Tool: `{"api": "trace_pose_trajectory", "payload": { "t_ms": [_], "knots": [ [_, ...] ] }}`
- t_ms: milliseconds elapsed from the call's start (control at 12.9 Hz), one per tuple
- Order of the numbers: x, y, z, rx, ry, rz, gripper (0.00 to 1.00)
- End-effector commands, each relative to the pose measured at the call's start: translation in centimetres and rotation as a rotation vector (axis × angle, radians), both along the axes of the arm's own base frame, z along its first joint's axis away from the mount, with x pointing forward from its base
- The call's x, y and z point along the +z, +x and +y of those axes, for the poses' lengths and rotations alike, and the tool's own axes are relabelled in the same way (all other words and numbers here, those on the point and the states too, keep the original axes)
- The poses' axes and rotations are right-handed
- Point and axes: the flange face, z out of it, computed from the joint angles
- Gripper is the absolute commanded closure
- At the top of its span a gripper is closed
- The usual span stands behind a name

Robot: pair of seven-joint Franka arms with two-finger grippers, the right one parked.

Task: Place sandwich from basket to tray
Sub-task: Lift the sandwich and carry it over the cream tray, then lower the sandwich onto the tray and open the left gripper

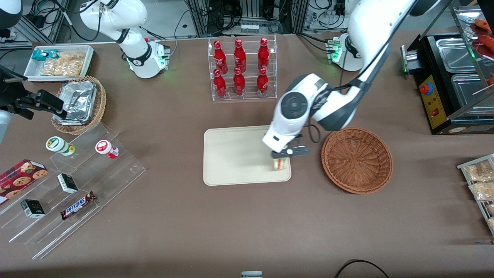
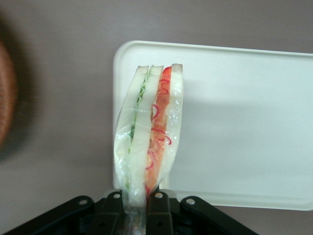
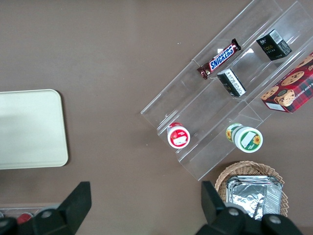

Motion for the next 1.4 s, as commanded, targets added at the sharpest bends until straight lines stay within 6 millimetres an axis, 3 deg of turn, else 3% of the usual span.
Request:
{"api": "trace_pose_trajectory", "payload": {
  "t_ms": [0, 233, 466, 698, 1319],
  "knots": [
    [0.0, 0.0, -5.0, 0.028, -0.006, -0.04, 0.98],
    [-2.0, -2.0, -8.9, 0.049, 0.015, -0.107, 0.98],
    [-4.1, -2.7, -10.7, 0.083, 0.007, -0.12, 0.98],
    [-5.6, -3.7, -11.9, 0.09, 0.011, -0.1, 0.98],
    [-8.3, -4.1, -12.6, 0.104, 0.006, -0.08, 0.93]
  ]
}}
